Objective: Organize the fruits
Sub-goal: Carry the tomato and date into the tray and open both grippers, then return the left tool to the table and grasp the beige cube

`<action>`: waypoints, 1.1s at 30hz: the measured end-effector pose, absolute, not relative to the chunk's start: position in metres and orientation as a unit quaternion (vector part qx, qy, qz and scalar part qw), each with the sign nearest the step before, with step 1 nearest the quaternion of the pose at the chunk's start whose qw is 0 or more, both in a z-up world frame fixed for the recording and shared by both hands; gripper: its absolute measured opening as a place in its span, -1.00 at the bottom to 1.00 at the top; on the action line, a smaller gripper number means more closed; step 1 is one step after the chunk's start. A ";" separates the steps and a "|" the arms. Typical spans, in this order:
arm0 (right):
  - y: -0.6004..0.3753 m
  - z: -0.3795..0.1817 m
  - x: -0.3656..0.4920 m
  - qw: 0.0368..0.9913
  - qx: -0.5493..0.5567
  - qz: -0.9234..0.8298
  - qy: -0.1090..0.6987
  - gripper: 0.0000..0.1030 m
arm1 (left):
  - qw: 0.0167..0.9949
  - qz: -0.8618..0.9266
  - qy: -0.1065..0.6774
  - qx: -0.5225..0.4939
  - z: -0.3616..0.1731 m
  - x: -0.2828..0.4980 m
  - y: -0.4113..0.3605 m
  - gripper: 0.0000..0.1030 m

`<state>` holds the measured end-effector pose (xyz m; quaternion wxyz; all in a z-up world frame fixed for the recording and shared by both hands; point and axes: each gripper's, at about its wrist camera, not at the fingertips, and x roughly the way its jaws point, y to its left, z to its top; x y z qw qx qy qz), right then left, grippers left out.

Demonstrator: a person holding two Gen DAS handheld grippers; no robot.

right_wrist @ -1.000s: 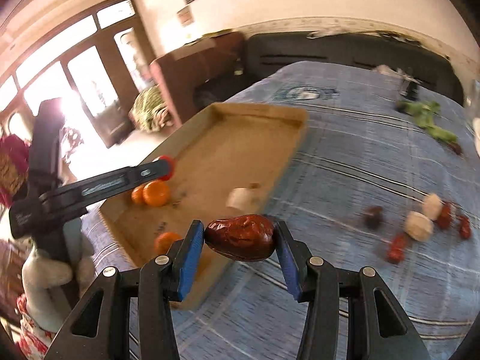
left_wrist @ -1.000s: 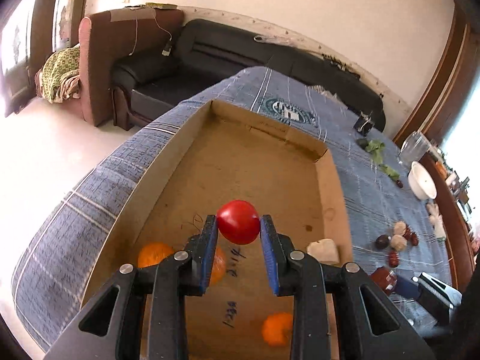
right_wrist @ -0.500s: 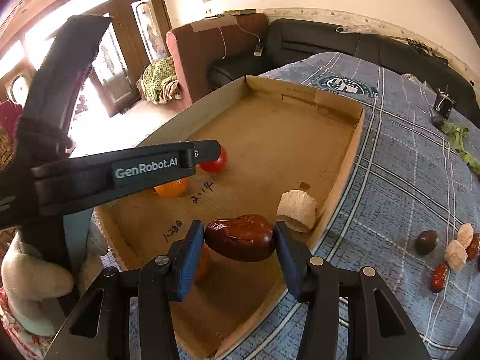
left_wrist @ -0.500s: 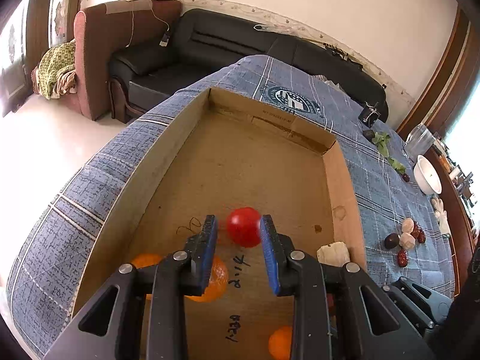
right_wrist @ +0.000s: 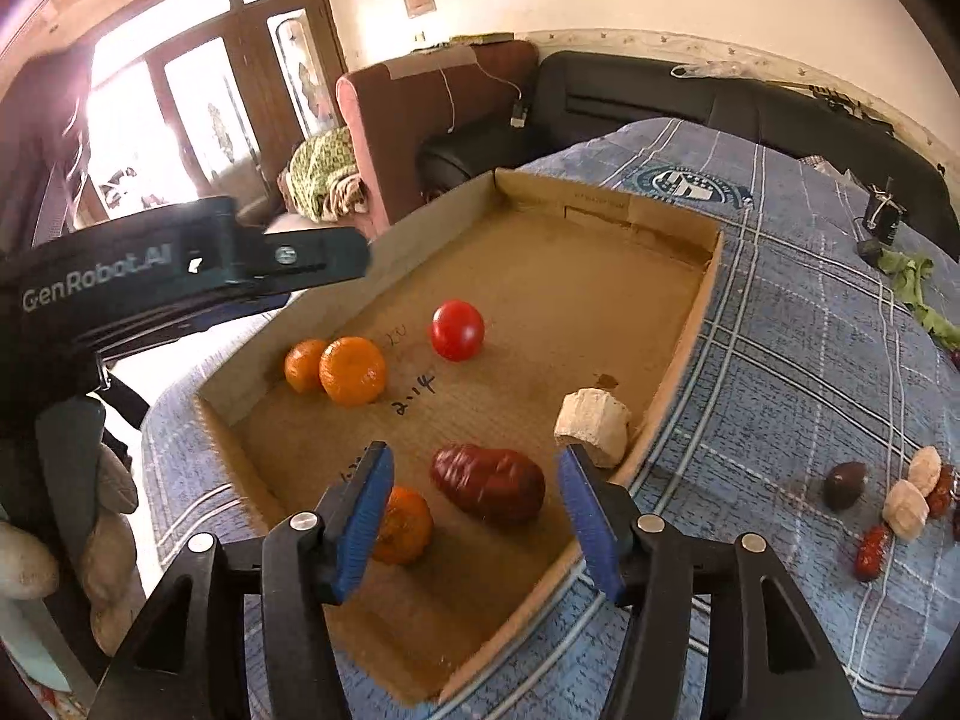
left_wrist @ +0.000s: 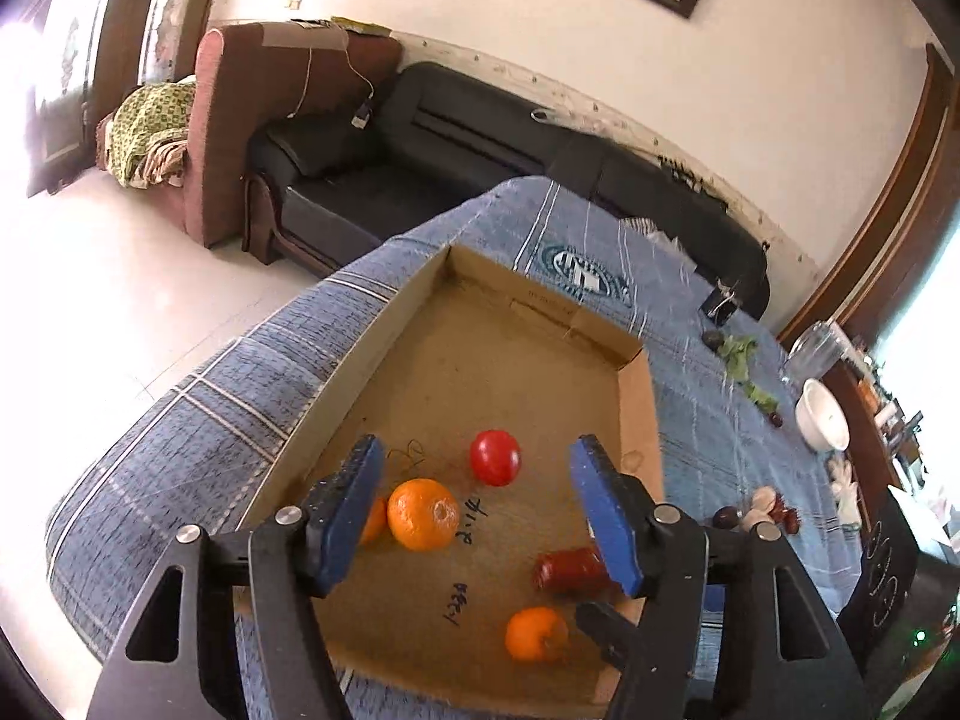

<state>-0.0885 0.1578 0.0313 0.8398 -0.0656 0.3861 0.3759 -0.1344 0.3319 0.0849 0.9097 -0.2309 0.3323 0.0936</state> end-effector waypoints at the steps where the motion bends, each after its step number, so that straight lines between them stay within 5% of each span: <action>1: 0.153 0.034 -0.090 0.841 -0.063 0.375 0.384 0.28 | 0.911 0.093 0.329 -0.232 0.088 -0.138 0.330 0.29; 24: -0.133 0.041 -0.075 0.906 0.073 0.156 0.387 0.39 | 0.918 -0.026 0.369 -0.142 0.091 -0.122 0.188 0.42; 33: -0.158 0.029 -0.037 0.901 0.098 0.130 0.403 0.38 | 0.908 -0.086 0.404 -0.072 0.068 -0.094 0.114 0.42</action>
